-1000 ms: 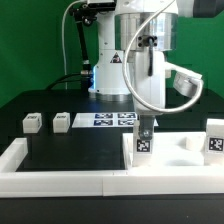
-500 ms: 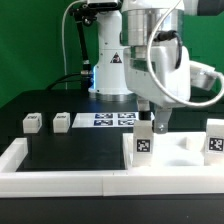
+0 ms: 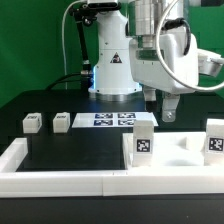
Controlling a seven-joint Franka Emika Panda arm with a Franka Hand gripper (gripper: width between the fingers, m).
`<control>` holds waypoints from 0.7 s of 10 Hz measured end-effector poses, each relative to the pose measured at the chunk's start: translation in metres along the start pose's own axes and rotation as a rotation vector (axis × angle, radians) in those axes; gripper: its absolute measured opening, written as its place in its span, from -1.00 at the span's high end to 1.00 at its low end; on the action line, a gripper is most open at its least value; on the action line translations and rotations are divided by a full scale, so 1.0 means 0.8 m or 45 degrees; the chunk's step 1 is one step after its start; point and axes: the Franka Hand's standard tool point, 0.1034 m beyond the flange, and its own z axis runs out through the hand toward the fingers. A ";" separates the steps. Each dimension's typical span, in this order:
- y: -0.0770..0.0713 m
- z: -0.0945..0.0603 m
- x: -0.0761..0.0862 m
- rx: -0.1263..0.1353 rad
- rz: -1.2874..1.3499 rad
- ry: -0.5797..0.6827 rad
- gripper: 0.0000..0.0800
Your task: Assemble square table
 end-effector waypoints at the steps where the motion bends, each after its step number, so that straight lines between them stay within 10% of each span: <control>1: 0.000 0.000 0.000 0.000 0.000 0.000 -0.62; 7: 0.065 0.007 -0.033 -0.046 0.190 -0.022 -0.62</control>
Offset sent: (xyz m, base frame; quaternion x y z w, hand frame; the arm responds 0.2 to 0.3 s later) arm -0.0586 -0.0134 0.0059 -0.0332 0.0091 0.1487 0.9883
